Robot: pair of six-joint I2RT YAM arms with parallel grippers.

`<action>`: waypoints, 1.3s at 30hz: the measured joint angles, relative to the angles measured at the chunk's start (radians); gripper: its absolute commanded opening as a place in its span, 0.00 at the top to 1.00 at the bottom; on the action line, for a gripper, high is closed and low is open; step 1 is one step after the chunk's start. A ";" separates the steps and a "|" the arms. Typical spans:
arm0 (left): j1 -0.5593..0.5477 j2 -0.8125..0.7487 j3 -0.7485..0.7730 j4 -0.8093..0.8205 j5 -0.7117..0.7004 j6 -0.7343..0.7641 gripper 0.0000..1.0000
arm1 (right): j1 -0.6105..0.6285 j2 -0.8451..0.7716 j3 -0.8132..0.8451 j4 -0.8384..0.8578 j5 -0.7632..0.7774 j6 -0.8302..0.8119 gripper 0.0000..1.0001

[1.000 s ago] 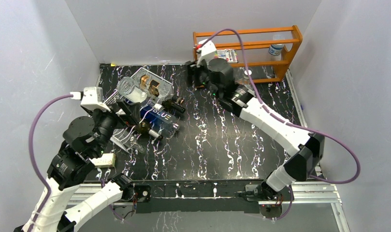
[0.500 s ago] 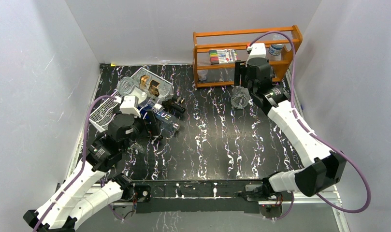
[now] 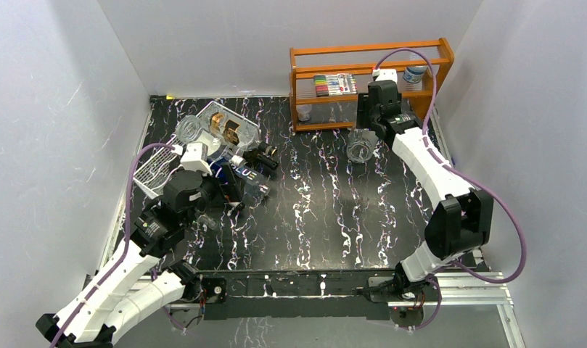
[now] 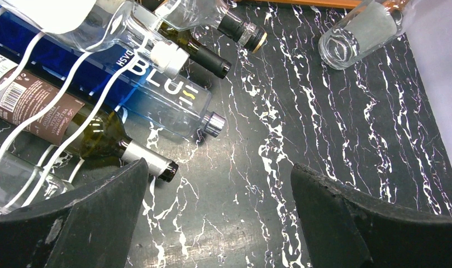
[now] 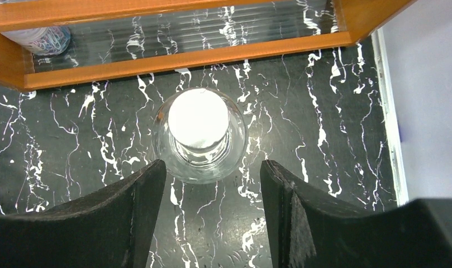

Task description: Put the wine bottle on the wine rack

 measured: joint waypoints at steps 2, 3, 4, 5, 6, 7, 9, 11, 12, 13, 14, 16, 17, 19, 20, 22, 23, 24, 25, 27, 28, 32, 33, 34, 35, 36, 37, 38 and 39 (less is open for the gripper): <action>0.000 0.001 -0.004 0.000 0.001 -0.006 0.02 | -0.006 0.025 0.014 0.000 -0.018 0.000 0.29; 0.000 0.002 -0.004 -0.001 0.002 -0.008 0.02 | -0.008 0.039 0.020 0.000 -0.029 0.000 0.30; 0.000 0.004 -0.004 -0.001 0.002 -0.008 0.02 | -0.008 0.052 0.026 0.000 -0.038 -0.002 0.30; 0.000 0.004 -0.004 -0.001 0.002 -0.008 0.02 | -0.010 0.063 0.032 0.000 -0.045 -0.003 0.31; 0.000 0.005 -0.004 -0.001 0.002 -0.008 0.02 | -0.011 0.076 0.041 -0.001 -0.053 -0.003 0.34; 0.000 0.006 -0.004 -0.002 0.002 -0.008 0.02 | -0.012 0.089 0.052 -0.001 -0.062 -0.004 0.37; 0.000 0.007 -0.004 -0.004 0.001 -0.008 0.02 | -0.015 0.112 0.076 0.000 -0.074 -0.010 0.41; 0.000 0.006 -0.004 -0.007 0.000 -0.011 0.02 | -0.023 0.124 0.094 -0.004 -0.086 -0.009 0.42; 0.000 0.005 -0.004 -0.010 -0.002 -0.013 0.02 | -0.027 0.127 0.099 -0.003 -0.092 -0.009 0.42; 0.000 0.004 -0.004 -0.013 -0.005 -0.015 0.02 | -0.030 0.129 0.103 -0.003 -0.097 -0.008 0.42; 0.000 0.000 -0.005 -0.016 -0.010 -0.018 0.02 | -0.034 0.129 0.103 -0.001 -0.097 -0.008 0.42; 0.000 -0.006 -0.006 -0.020 -0.015 -0.021 0.02 | -0.038 0.129 0.102 0.001 -0.100 -0.007 0.42; 0.000 -0.009 -0.006 -0.022 -0.017 -0.023 0.02 | -0.041 0.129 0.101 0.005 -0.103 -0.007 0.42; 0.000 -0.015 -0.006 -0.023 -0.022 -0.025 0.02 | -0.045 0.129 0.100 0.016 -0.111 -0.006 0.42; 0.000 -0.016 -0.006 -0.023 -0.023 -0.026 0.02 | -0.047 0.129 0.100 0.024 -0.116 -0.007 0.42; 0.000 -0.016 -0.006 -0.023 -0.026 -0.026 0.02 | -0.048 0.129 0.100 0.035 -0.123 -0.008 0.42; 0.000 -0.016 -0.006 -0.023 -0.026 -0.026 0.02 | -0.049 0.130 0.100 0.042 -0.127 -0.008 0.42; 0.000 -0.016 -0.007 -0.024 -0.026 -0.026 0.02 | -0.049 0.131 0.101 0.045 -0.132 -0.010 0.42; 0.000 -0.016 -0.008 -0.024 -0.027 -0.026 0.02 | -0.050 0.134 0.101 0.047 -0.139 -0.011 0.43; 0.000 -0.016 -0.008 -0.027 -0.027 -0.026 0.02 | -0.051 0.140 0.102 0.047 -0.143 -0.016 0.49; 0.000 -0.016 -0.008 -0.029 -0.027 -0.027 0.02 | -0.052 0.143 0.102 0.046 -0.145 -0.019 0.55; 0.000 -0.016 -0.010 -0.035 -0.027 -0.027 0.02 | -0.056 0.146 0.102 0.048 -0.147 -0.027 0.83; 0.000 -0.016 -0.010 -0.037 -0.028 -0.027 0.02 | -0.056 0.146 0.102 0.048 -0.149 -0.029 0.85; 0.000 -0.016 -0.010 -0.037 -0.029 -0.027 0.02 | -0.056 0.146 0.102 0.048 -0.150 -0.030 0.87; 0.000 -0.016 -0.010 -0.037 -0.030 -0.026 0.02 | -0.056 0.146 0.102 0.048 -0.151 -0.030 0.88; 0.000 -0.016 -0.010 -0.038 -0.031 -0.027 0.02 | -0.056 0.146 0.102 0.048 -0.156 -0.030 0.89; 0.000 -0.016 -0.010 -0.038 -0.031 -0.027 0.02 | -0.056 0.146 0.101 0.049 -0.161 -0.031 0.89; 0.000 -0.016 -0.010 -0.038 -0.031 -0.027 0.02 | -0.056 0.143 0.099 0.051 -0.165 -0.032 0.90; 0.000 -0.015 -0.010 -0.037 -0.031 -0.027 0.02 | -0.056 0.138 0.093 0.054 -0.171 -0.032 0.90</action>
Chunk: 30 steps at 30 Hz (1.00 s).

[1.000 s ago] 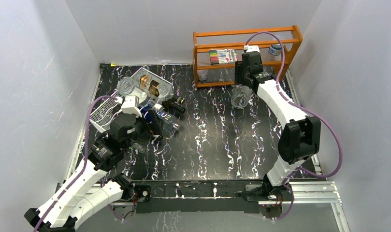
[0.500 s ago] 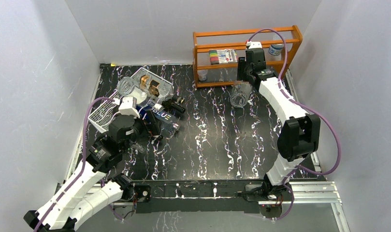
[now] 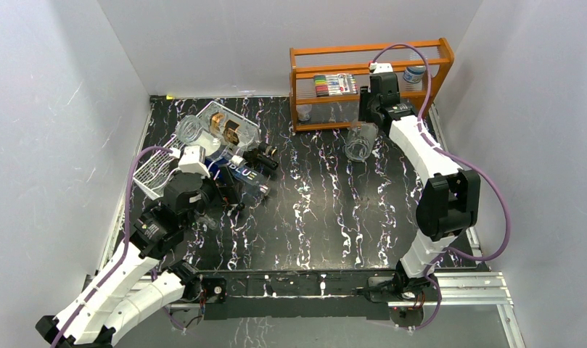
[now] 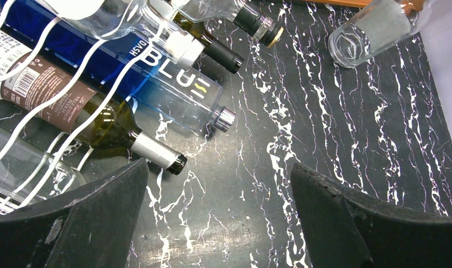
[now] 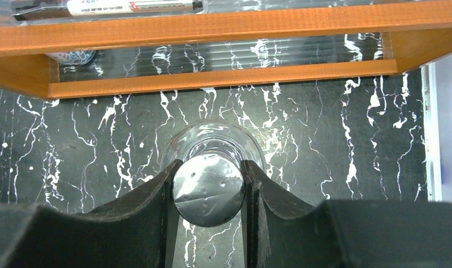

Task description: Put the wine bottle on the wine rack

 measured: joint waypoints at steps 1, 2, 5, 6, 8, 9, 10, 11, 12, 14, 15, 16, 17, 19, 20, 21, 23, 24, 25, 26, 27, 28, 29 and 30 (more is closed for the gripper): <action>0.000 0.001 0.000 0.000 0.000 0.000 0.02 | 0.000 -0.008 -0.009 0.005 -0.005 0.000 0.90; 0.000 0.002 0.000 0.000 0.000 -0.002 0.02 | 0.001 -0.023 -0.028 0.012 -0.014 0.002 0.90; 0.000 0.009 0.000 0.000 0.001 -0.004 0.02 | 0.011 -0.088 -0.104 0.032 -0.036 0.010 0.92; 0.000 0.011 0.000 0.000 0.001 -0.004 0.02 | 0.018 -0.113 -0.131 0.037 -0.043 0.015 0.94; 0.000 0.016 0.000 0.001 0.002 -0.004 0.02 | 0.039 -0.151 -0.176 0.047 -0.052 0.023 0.95; 0.000 0.019 0.000 0.001 0.002 -0.003 0.02 | 0.061 -0.175 -0.203 0.056 -0.050 0.027 0.96; 0.000 0.022 0.000 0.001 0.002 -0.003 0.02 | 0.085 -0.193 -0.237 0.072 -0.042 0.026 0.96; 0.000 0.024 0.000 0.001 0.002 -0.003 0.02 | 0.106 -0.207 -0.243 0.076 -0.039 0.026 0.97; 0.000 0.026 0.000 0.001 0.002 -0.003 0.02 | 0.142 -0.224 -0.270 0.097 -0.026 0.027 0.97; 0.000 0.030 0.000 0.001 0.002 -0.003 0.02 | 0.221 -0.262 -0.330 0.158 0.003 0.023 0.98; 0.000 0.030 0.000 0.002 0.003 -0.003 0.02 | 0.260 -0.279 -0.360 0.187 0.012 0.024 0.99; 0.000 0.031 0.000 0.002 0.003 -0.003 0.02 | 0.293 -0.296 -0.388 0.217 0.016 0.025 1.00; 0.000 0.032 0.000 0.002 0.005 -0.004 0.02 | 0.318 -0.309 -0.408 0.238 0.016 0.027 1.00; 0.000 0.036 0.000 0.003 0.008 -0.005 0.02 | 0.368 -0.341 -0.465 0.305 0.015 0.038 1.00; 0.000 0.038 0.000 0.004 0.009 -0.005 0.02 | 0.385 -0.356 -0.492 0.335 0.016 0.043 1.00; 0.000 0.039 0.000 0.005 0.009 -0.006 0.02 | 0.396 -0.368 -0.515 0.362 0.018 0.046 1.00; 0.000 0.042 0.000 0.010 0.010 -0.006 0.02 | 0.404 -0.386 -0.547 0.402 0.027 0.053 1.00; 0.000 0.043 0.000 0.011 0.010 -0.006 0.02 | 0.409 -0.393 -0.562 0.418 0.034 0.057 1.00; 0.000 0.045 0.000 0.014 0.010 -0.006 0.02 | 0.414 -0.399 -0.574 0.434 0.039 0.061 1.00; 0.000 0.048 0.000 0.018 0.010 -0.006 0.02 | 0.416 -0.406 -0.587 0.449 0.046 0.064 1.00; 0.000 0.051 0.000 0.021 0.010 -0.007 0.02 | 0.420 -0.414 -0.601 0.464 0.053 0.067 1.00; 0.000 0.055 0.000 0.024 0.011 -0.007 0.02 | 0.424 -0.422 -0.615 0.480 0.059 0.069 1.00; 0.000 0.060 0.000 0.026 0.014 -0.007 0.02 | 0.429 -0.431 -0.631 0.494 0.064 0.071 1.00; 0.000 0.064 0.000 0.027 0.016 -0.008 0.02 | 0.433 -0.443 -0.649 0.511 0.068 0.074 1.00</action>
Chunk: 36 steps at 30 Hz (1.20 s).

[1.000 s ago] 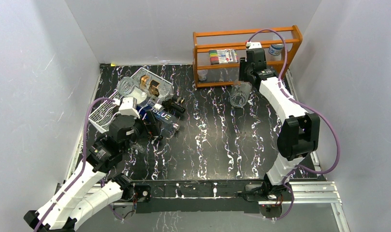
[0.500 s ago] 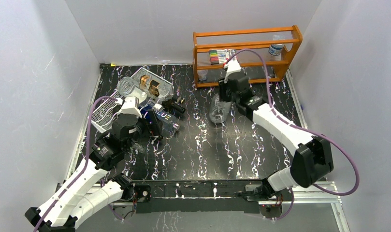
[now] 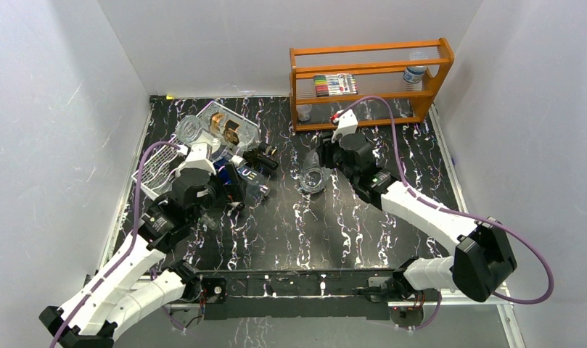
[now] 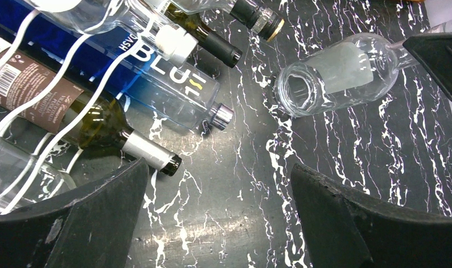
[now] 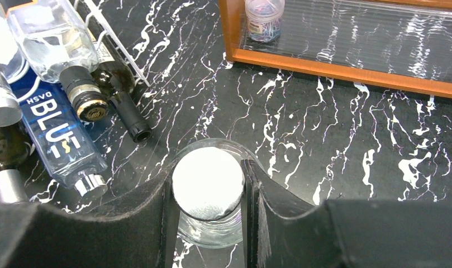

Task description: Put the wine bottle on the wine rack

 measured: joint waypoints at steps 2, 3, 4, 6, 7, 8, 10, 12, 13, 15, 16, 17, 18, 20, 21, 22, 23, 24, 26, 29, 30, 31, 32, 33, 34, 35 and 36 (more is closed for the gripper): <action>0.000 0.009 0.000 0.005 0.007 -0.003 0.02 | 0.006 -0.027 -0.036 0.029 0.005 0.008 1.00; 0.000 0.014 0.000 0.011 0.013 -0.004 0.02 | 0.008 -0.047 -0.060 0.044 0.004 0.016 1.00; 0.000 0.017 0.000 0.015 0.017 -0.005 0.02 | 0.009 -0.064 -0.079 0.055 0.003 0.025 1.00; 0.000 0.023 0.000 0.027 0.027 -0.007 0.02 | 0.010 -0.106 -0.118 0.066 -0.006 0.047 1.00; 0.000 0.025 0.000 0.033 0.032 -0.007 0.02 | 0.010 -0.127 -0.134 0.064 -0.010 0.058 1.00; 0.000 0.027 0.000 0.042 0.039 -0.008 0.02 | 0.010 -0.142 -0.145 0.061 -0.014 0.065 1.00; 0.000 0.033 0.000 0.062 0.051 -0.011 0.02 | 0.013 -0.172 -0.161 0.043 -0.023 0.084 1.00; 0.000 0.048 0.000 0.084 0.070 -0.017 0.02 | 0.014 -0.196 -0.168 0.020 -0.035 0.098 1.00; 0.000 0.056 0.000 0.093 0.078 -0.019 0.02 | 0.015 -0.206 -0.170 0.005 -0.040 0.106 1.00; 0.000 0.076 -0.001 0.112 0.097 -0.027 0.02 | 0.016 -0.232 -0.180 -0.019 -0.053 0.121 1.00; 0.000 0.087 -0.003 0.125 0.106 -0.034 0.02 | 0.016 -0.246 -0.185 -0.032 -0.060 0.128 1.00; 0.000 0.099 -0.009 0.140 0.117 -0.041 0.02 | 0.016 -0.257 -0.189 -0.041 -0.065 0.135 1.00; 0.000 0.109 -0.016 0.155 0.129 -0.049 0.02 | 0.016 -0.271 -0.198 -0.048 -0.072 0.142 1.00; 0.000 0.137 -0.035 0.192 0.159 -0.069 0.02 | 0.016 -0.289 -0.211 -0.051 -0.087 0.154 1.00; 0.000 0.155 -0.045 0.213 0.177 -0.080 0.02 | 0.015 -0.294 -0.217 -0.050 -0.094 0.164 1.00; 0.000 0.172 -0.051 0.230 0.193 -0.091 0.02 | 0.015 -0.297 -0.221 -0.049 -0.103 0.172 1.00; 0.000 0.204 -0.060 0.259 0.221 -0.107 0.02 | 0.015 -0.297 -0.225 -0.044 -0.111 0.179 1.00; 0.000 0.226 -0.063 0.272 0.238 -0.117 0.02 | 0.015 -0.297 -0.228 -0.040 -0.121 0.188 1.00; 0.000 0.274 -0.064 0.304 0.279 -0.139 0.04 | 0.016 -0.299 -0.235 -0.032 -0.137 0.200 1.00; 0.000 0.328 -0.070 0.354 0.344 -0.171 0.07 | 0.015 -0.317 -0.256 -0.026 -0.161 0.214 1.00; 0.000 0.336 -0.077 0.372 0.362 -0.179 0.08 | 0.015 -0.327 -0.264 -0.026 -0.172 0.216 1.00; 0.000 0.342 -0.085 0.384 0.377 -0.188 0.09 | 0.015 -0.339 -0.274 -0.026 -0.185 0.219 1.00; 0.000 0.346 -0.092 0.396 0.389 -0.193 0.10 | 0.015 -0.346 -0.281 -0.026 -0.194 0.221 1.00; 0.000 0.352 -0.102 0.412 0.405 -0.200 0.12 | 0.014 -0.353 -0.288 -0.027 -0.207 0.225 1.00; 0.000 0.360 -0.110 0.425 0.418 -0.206 0.13 | 0.014 -0.358 -0.294 -0.027 -0.220 0.230 1.00; 0.000 0.369 -0.115 0.435 0.428 -0.212 0.14 | 0.014 -0.360 -0.299 -0.029 -0.234 0.237 1.00; 0.000 0.384 -0.119 0.444 0.440 -0.216 0.15 | 0.014 -0.360 -0.304 -0.029 -0.250 0.241 1.00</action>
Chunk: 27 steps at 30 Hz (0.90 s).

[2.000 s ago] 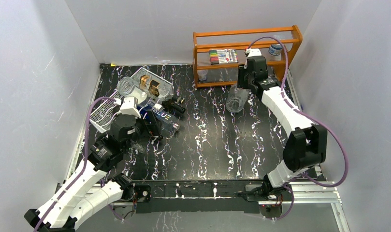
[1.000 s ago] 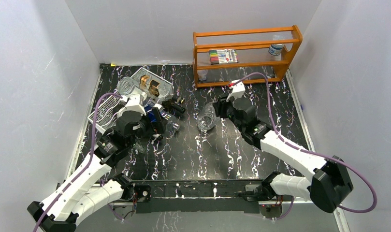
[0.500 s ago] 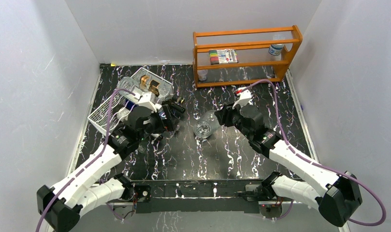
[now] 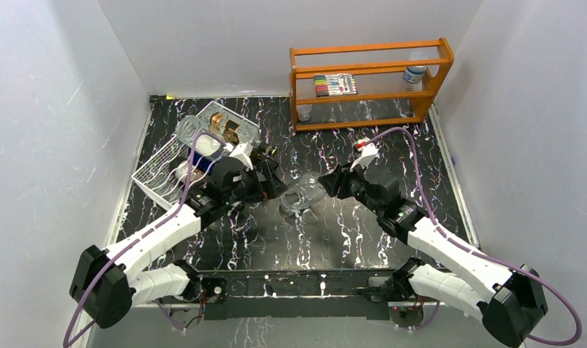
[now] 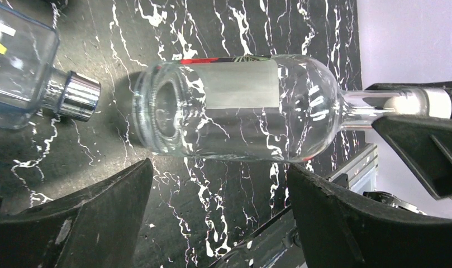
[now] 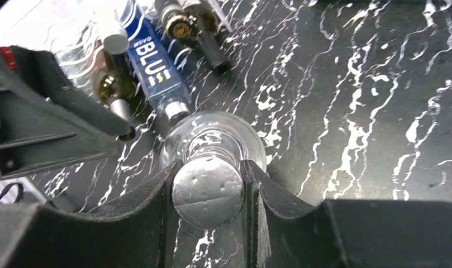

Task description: Put the wine bottle on the wine rack

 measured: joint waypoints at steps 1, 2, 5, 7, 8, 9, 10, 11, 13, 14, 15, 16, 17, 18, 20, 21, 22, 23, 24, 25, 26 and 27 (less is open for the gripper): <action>0.000 0.015 -0.003 0.009 0.010 -0.003 0.16 | 0.000 0.000 -0.003 -0.001 -0.014 0.003 1.00; -0.002 0.031 -0.007 0.019 0.019 -0.008 0.18 | 0.000 0.000 -0.008 -0.006 -0.034 0.010 1.00; -0.008 0.070 -0.011 0.033 0.038 -0.019 0.21 | 0.001 0.001 -0.013 -0.046 -0.079 0.025 1.00; -0.016 0.084 -0.014 0.050 0.042 -0.025 0.22 | 0.001 0.001 -0.016 -0.081 -0.105 0.029 1.00; -0.021 0.086 -0.018 0.058 0.044 -0.026 0.22 | 0.002 0.001 -0.016 -0.108 -0.119 0.030 1.00; -0.026 0.086 -0.021 0.067 0.045 -0.028 0.23 | 0.004 0.000 -0.016 -0.127 -0.127 0.030 1.00; -0.030 0.086 -0.022 0.073 0.047 -0.029 0.23 | 0.004 0.000 -0.016 -0.150 -0.138 0.030 1.00; -0.033 0.088 -0.023 0.081 0.048 -0.031 0.23 | 0.005 -0.002 -0.016 -0.172 -0.150 0.029 1.00; -0.038 0.091 -0.023 0.095 0.048 -0.033 0.23 | 0.006 -0.003 -0.016 -0.214 -0.170 0.027 1.00; -0.039 0.092 -0.024 0.101 0.048 -0.034 0.23 | 0.006 -0.003 -0.016 -0.235 -0.182 0.026 1.00; -0.039 0.093 -0.024 0.105 0.048 -0.034 0.23 | 0.006 -0.003 -0.016 -0.256 -0.193 0.024 1.00; -0.039 0.093 -0.025 0.107 0.048 -0.035 0.23 | 0.006 -0.003 -0.016 -0.277 -0.205 0.024 1.00; -0.040 0.093 -0.027 0.108 0.048 -0.035 0.23 | 0.006 -0.002 -0.016 -0.294 -0.216 0.023 1.00; -0.039 0.093 -0.027 0.108 0.047 -0.035 0.23 | 0.006 0.001 -0.016 -0.311 -0.228 0.023 1.00; -0.040 0.093 -0.027 0.111 0.047 -0.035 0.23 | 0.006 0.010 -0.016 -0.342 -0.248 0.023 1.00; -0.040 0.093 -0.027 0.113 0.046 -0.035 0.23 | 0.007 0.019 -0.015 -0.358 -0.255 0.024 1.00; -0.040 0.093 -0.027 0.115 0.045 -0.034 0.23 | 0.008 0.030 -0.011 -0.372 -0.259 0.023 1.00; -0.040 0.094 -0.027 0.117 0.043 -0.034 0.23 | 0.010 0.050 -0.002 -0.394 -0.261 0.024 1.00; -0.040 0.095 -0.027 0.119 0.042 -0.035 0.23 | 0.014 0.075 0.010 -0.417 -0.260 0.023 1.00; -0.040 0.098 -0.027 0.121 0.040 -0.035 0.23 | 0.015 0.103 0.024 -0.436 -0.259 0.023 1.00; -0.040 0.099 -0.027 0.121 0.038 -0.035 0.23 | 0.015 0.136 0.037 -0.449 -0.255 0.023 1.00; -0.040 0.101 -0.027 0.120 0.035 -0.035 0.23 | 0.015 0.160 0.044 -0.456 -0.246 0.022 1.00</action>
